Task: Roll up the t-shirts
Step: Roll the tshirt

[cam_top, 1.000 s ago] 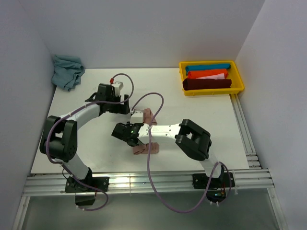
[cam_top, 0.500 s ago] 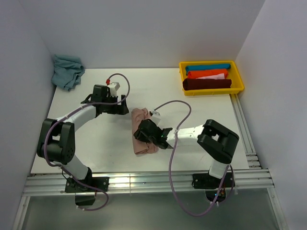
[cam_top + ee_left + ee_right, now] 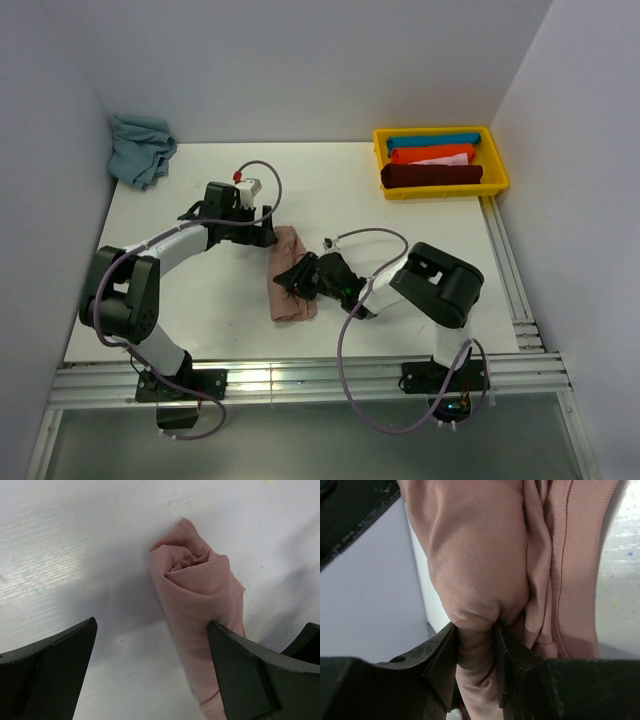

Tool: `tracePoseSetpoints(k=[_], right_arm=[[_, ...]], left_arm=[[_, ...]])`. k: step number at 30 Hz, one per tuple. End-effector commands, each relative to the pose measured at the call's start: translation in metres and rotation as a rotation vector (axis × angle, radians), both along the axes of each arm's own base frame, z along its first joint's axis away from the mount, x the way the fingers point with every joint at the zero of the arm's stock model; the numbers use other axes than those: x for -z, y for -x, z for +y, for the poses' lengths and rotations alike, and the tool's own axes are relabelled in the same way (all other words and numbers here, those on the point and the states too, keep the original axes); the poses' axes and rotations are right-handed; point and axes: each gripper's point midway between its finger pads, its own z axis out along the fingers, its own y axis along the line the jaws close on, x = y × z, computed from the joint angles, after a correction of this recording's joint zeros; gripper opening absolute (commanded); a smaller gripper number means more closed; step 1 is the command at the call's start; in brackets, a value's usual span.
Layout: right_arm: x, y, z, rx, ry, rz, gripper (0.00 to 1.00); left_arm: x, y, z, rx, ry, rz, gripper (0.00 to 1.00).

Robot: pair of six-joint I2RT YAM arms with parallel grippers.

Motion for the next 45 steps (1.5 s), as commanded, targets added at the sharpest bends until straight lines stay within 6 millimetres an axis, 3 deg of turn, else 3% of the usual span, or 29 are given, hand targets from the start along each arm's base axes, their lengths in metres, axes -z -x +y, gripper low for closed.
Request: tracePoseSetpoints(k=[1,9,13,15,20,21,23,27,29,31,32,34,35,37,38,39,41,45], right_arm=[[0.007,0.012,0.003,-0.025,-0.078,0.068,0.25],[0.004,0.010,-0.006,0.026,-0.262,0.118,0.26],[0.017,0.011,-0.008,0.031,-0.221,0.141,0.31],[0.032,0.011,-0.011,0.037,-0.124,0.152,0.34],[0.022,0.002,-0.016,0.061,0.057,0.108,0.45],[0.028,0.001,-0.028,0.089,0.156,0.105,0.46],[0.026,0.001,-0.034,0.104,0.235,0.092,0.50],[0.012,0.002,-0.048,0.138,0.414,0.053,0.54],[-0.010,-0.003,-0.042,0.170,0.453,-0.005,0.55],[-0.012,-0.001,-0.054,0.190,0.579,-0.025,0.56],[-0.032,-0.001,-0.040,0.185,0.570,-0.057,0.56],[-0.035,0.001,-0.046,0.188,0.673,-0.081,0.56],[-0.052,0.000,-0.033,0.176,0.666,-0.114,0.56],[-0.050,0.002,-0.029,0.157,0.725,-0.125,0.55],[-0.062,-0.001,-0.020,0.154,0.720,-0.147,0.55],[-0.053,0.000,-0.021,0.142,0.772,-0.138,0.54],[-0.061,-0.004,-0.011,0.136,0.777,-0.155,0.54],[-0.051,-0.003,-0.004,0.111,0.826,-0.154,0.54]], left_arm=[[0.006,-0.003,-0.011,0.031,-0.048,-0.030,0.99],[0.040,-0.003,-0.014,0.014,-0.179,0.057,0.98],[0.050,-0.001,-0.016,0.021,-0.238,0.075,0.98],[0.055,-0.002,-0.014,0.010,-0.270,0.077,0.98],[0.065,0.000,-0.015,0.010,-0.309,0.096,0.98],[0.067,0.000,-0.015,0.009,-0.317,0.097,0.98],[0.070,0.002,-0.015,0.013,-0.324,0.104,0.97],[0.072,0.002,-0.017,0.016,-0.326,0.107,0.97],[0.073,0.003,-0.017,0.021,-0.328,0.109,0.97],[0.074,0.003,-0.019,0.023,-0.328,0.110,0.97],[0.075,0.004,-0.018,0.024,-0.330,0.111,0.97],[0.075,0.004,-0.019,0.027,-0.330,0.111,0.97],[0.074,0.004,-0.020,0.027,-0.330,0.111,0.97],[0.074,0.004,-0.020,0.030,-0.331,0.110,0.97],[0.074,0.005,-0.021,0.032,-0.331,0.110,0.97],[0.074,0.005,-0.020,0.030,-0.331,0.110,0.97],[0.075,0.005,-0.020,0.032,-0.332,0.112,0.97],[0.075,0.005,-0.020,0.032,-0.333,0.112,0.97]])
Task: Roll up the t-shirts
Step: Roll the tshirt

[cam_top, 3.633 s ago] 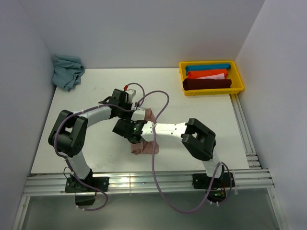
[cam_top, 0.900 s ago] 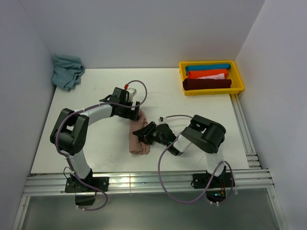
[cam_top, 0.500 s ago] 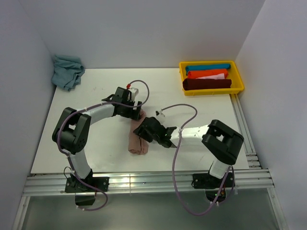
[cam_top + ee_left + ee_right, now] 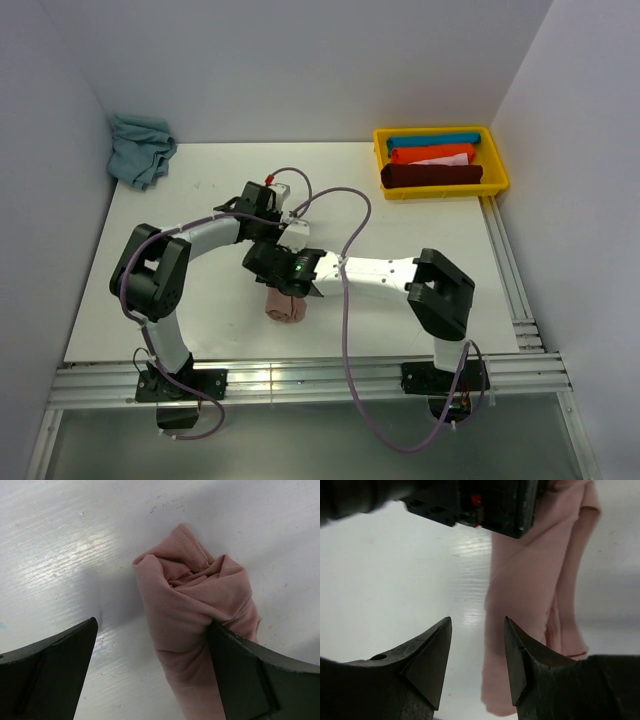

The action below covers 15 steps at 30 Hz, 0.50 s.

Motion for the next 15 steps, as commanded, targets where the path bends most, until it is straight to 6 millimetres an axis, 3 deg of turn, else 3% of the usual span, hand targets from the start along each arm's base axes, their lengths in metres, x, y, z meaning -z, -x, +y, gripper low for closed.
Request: tracePoseSetpoints(k=[1,7,15], right_arm=[[0.014,-0.001,-0.019,0.006,0.147,-0.011,0.54],[0.045,0.003,-0.032,0.033,0.223,0.035,0.53],[0.086,0.026,-0.057,0.063,0.243,0.118,0.47]], left_arm=[[0.036,0.015,0.020,-0.015,-0.127,0.076,0.97],[0.035,0.015,0.020,-0.011,-0.128,0.074,0.97],[0.020,0.012,0.014,0.003,-0.089,0.040,0.99]])
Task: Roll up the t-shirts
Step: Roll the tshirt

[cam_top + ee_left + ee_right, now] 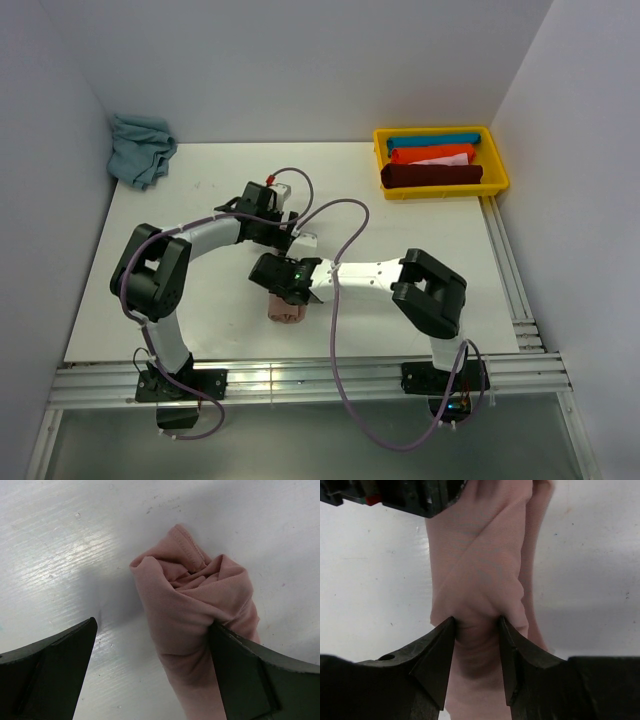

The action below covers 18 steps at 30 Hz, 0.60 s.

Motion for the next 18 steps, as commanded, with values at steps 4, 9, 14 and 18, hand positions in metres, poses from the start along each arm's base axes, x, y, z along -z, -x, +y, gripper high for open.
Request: tracePoseSetpoints(k=[4,9,14,18], right_arm=[[0.038,0.021,-0.031,0.031,0.091,0.080,0.45],[0.045,0.023,-0.030,0.028,0.084,0.094,0.42],[0.051,0.028,-0.034,0.025,0.061,0.112,0.41],[0.052,0.029,-0.032,0.021,0.009,0.114,0.41]], left_arm=[[0.002,0.009,0.009,0.013,-0.047,0.005,0.99],[-0.028,0.002,0.004,0.026,0.015,-0.056,0.99],[-0.058,-0.007,0.007,0.034,0.088,-0.072,0.99],[-0.075,-0.011,0.018,0.045,0.103,-0.088,0.99]])
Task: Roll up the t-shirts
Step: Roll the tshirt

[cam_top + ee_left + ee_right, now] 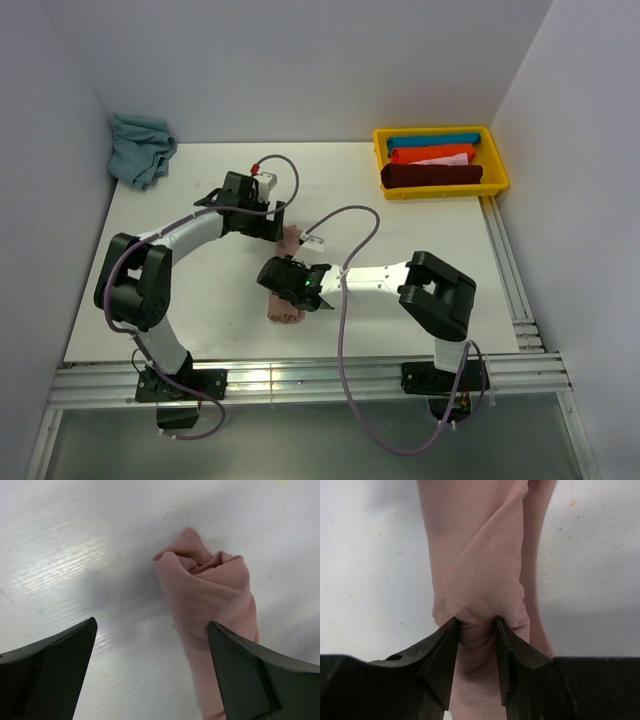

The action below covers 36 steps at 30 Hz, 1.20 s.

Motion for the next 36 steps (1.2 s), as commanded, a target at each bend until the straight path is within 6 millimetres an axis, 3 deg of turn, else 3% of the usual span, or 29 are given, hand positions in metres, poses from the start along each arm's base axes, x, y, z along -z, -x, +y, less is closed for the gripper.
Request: tracePoseSetpoints(k=[1,5,9,18,24,29,36], right_arm=[[0.049,0.030,-0.035,-0.026,0.111,0.143,0.41],[0.048,0.027,-0.031,-0.033,0.047,0.143,0.41],[0.051,0.030,-0.032,-0.042,0.015,0.153,0.41],[0.057,0.036,-0.039,-0.032,-0.055,0.168,0.41],[0.059,0.040,-0.041,-0.031,-0.090,0.176,0.44],[0.041,0.035,-0.039,-0.030,-0.149,0.132,0.58],[0.008,0.022,-0.039,-0.037,-0.197,0.053,0.68]], left_arm=[[-0.045,-0.005,0.001,0.044,0.060,-0.076,0.99],[-0.048,0.003,0.009,0.061,0.060,-0.074,0.99],[-0.038,0.016,0.008,0.101,0.065,-0.045,0.99],[0.012,0.049,-0.001,0.172,0.048,0.081,0.99],[0.034,0.053,-0.006,0.163,-0.042,0.094,0.99],[0.057,0.055,-0.002,0.137,-0.136,0.131,0.99],[0.063,0.055,0.002,0.124,-0.166,0.137,0.99]])
